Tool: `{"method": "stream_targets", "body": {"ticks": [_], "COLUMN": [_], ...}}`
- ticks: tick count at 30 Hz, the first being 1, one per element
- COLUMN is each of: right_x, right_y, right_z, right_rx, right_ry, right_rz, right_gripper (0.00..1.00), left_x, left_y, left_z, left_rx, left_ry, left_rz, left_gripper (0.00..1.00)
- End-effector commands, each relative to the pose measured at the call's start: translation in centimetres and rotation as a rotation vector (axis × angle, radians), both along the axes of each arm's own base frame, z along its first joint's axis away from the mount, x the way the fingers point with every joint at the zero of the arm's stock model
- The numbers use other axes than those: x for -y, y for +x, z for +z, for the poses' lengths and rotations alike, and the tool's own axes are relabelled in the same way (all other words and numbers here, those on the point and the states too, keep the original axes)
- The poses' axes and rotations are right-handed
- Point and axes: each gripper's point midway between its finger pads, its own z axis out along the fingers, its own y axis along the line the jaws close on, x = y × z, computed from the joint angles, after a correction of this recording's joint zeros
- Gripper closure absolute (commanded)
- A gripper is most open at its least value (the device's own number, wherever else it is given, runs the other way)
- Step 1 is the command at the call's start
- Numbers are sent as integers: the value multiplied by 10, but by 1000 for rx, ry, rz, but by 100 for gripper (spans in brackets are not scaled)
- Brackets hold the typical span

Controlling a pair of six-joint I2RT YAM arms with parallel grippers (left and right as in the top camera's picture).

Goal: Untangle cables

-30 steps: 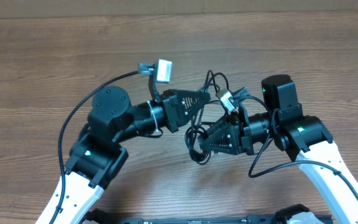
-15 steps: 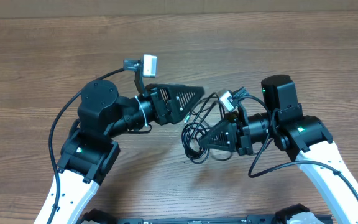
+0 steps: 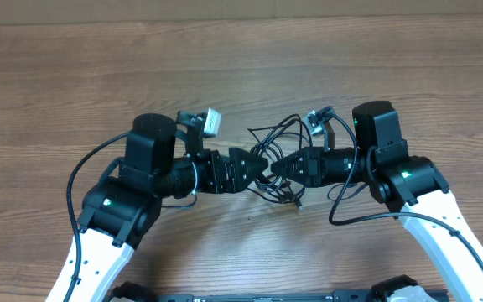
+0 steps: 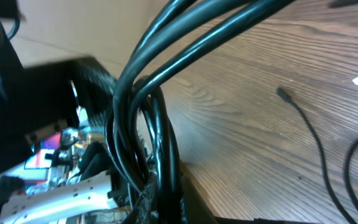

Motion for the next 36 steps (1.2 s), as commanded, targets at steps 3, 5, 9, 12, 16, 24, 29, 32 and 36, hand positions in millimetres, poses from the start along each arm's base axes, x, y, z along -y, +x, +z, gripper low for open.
{"method": "stream_targets", "body": {"ticks": [3,5,9,12,16,24,29,32,36], "right_x": [1,0,-4,-11,-20,-19,-16,-15,-14], "right_y": [4,4,-2,-8,-14,-9,-5,-3,-2], "right_z": [-2,-1,0,2,3,-2,-5,-6,-7], "right_rx": [-9,-10,-10,22,53,64,73,75,78], "right_ry": [-15,-13,-2,-1,1,-34,-58,-65,-73], "right_rz": [-30,-27,4,46,87,58,35,27,18], "right_gripper": [96,96,96,96,96,96,96,96,96], "left_x": [-11,-11,-10,-7,-2,4,7,6,6], "left_y": [7,9,17,20,22,22,18,16,16], "left_z": [-13,-15,-21,-27,-31,-28,-26,-28,-28], "left_rx": [37,32,25,6,-8,-6,-6,-8,-9], "left_ry": [92,100,112,112,98,68,54,60,61], "left_rz": [31,39,49,43,20,-11,-42,-47,-46], "left_gripper": [9,20,25,31,44,60,37,44,69]}}
